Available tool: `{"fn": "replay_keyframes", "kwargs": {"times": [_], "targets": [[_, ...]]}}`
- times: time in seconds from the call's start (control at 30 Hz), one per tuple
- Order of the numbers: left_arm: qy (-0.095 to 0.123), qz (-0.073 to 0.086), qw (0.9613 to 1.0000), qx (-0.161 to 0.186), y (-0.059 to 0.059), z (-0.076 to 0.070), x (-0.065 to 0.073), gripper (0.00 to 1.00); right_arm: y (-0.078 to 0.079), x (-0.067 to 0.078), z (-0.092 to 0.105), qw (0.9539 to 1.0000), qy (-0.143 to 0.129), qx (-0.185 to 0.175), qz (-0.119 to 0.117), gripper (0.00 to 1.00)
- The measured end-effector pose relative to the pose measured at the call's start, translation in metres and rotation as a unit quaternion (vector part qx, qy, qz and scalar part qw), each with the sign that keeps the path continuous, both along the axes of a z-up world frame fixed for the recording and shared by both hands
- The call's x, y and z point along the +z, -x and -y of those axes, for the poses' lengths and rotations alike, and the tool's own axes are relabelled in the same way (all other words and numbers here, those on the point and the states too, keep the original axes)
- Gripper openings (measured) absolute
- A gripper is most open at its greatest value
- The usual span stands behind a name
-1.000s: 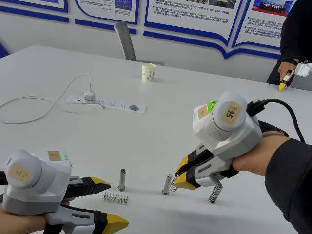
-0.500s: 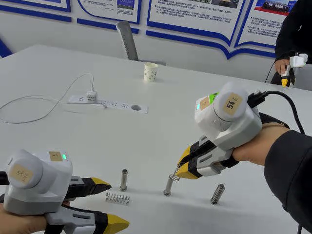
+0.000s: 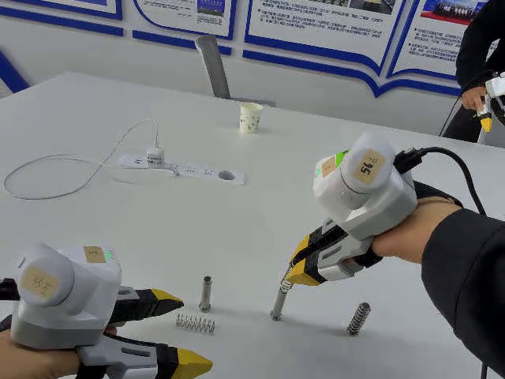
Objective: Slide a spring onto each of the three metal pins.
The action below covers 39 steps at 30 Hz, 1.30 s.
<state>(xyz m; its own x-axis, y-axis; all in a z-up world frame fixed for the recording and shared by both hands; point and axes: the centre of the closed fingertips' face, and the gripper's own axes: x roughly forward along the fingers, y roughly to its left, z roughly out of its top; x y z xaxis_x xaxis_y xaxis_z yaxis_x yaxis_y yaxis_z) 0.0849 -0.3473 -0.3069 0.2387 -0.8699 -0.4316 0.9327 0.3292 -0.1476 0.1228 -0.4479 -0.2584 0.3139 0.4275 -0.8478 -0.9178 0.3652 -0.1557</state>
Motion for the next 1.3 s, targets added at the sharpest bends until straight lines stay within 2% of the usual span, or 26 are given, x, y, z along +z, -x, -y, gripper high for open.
{"fn": "replay_keyframes", "kwargs": {"times": [0.33,1.3], "targets": [[0.000,-0.002,1.0000,0.003,-0.001,-0.001,-0.001,0.59,-0.005,-0.009,0.000,0.9999,0.003,-0.002,-0.013,0.12],[0.001,-0.005,1.0000,0.008,-0.002,-0.003,-0.003,0.59,-0.007,-0.042,-0.001,0.9986,0.022,-0.005,-0.048,0.12]]}}
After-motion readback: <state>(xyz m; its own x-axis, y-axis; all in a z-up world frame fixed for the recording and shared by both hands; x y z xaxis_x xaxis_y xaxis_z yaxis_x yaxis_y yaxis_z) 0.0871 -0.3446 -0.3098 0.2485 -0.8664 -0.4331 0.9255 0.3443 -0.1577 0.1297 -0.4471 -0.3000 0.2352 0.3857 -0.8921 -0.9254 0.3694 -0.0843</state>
